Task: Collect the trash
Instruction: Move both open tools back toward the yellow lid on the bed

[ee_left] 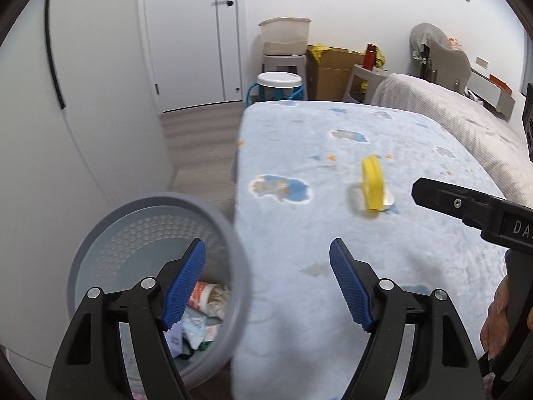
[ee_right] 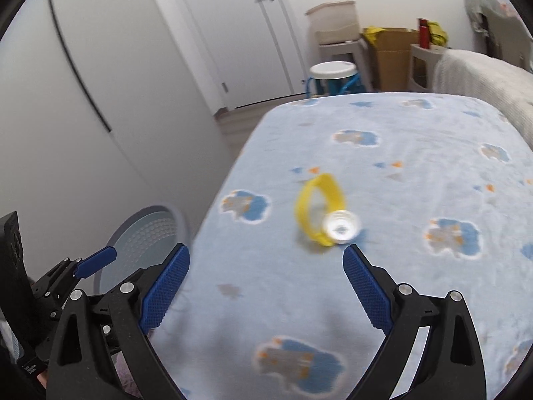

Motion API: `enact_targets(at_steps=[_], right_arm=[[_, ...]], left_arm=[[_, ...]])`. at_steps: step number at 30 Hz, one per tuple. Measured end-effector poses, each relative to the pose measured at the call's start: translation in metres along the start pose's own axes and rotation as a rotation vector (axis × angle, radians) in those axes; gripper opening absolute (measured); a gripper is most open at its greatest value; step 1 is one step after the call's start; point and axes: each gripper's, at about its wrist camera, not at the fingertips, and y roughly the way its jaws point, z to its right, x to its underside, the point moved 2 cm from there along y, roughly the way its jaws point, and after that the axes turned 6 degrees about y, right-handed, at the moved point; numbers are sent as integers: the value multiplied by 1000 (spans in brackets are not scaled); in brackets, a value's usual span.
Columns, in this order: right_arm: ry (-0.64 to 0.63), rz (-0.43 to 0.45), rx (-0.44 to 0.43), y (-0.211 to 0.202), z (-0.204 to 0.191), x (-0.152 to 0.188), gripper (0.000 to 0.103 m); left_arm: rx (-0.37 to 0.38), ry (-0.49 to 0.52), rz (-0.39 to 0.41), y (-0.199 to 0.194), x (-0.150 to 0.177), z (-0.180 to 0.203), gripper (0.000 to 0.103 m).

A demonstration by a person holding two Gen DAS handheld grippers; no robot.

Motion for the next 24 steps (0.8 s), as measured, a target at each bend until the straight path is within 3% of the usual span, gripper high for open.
enact_targets(at_steps=[11, 24], right_arm=[[172, 36, 92, -24, 94, -14, 92], [216, 12, 82, -17, 120, -17, 92]], left_arm=[[44, 77, -8, 43, -43, 70, 74], [3, 114, -48, 115, -80, 101, 74]])
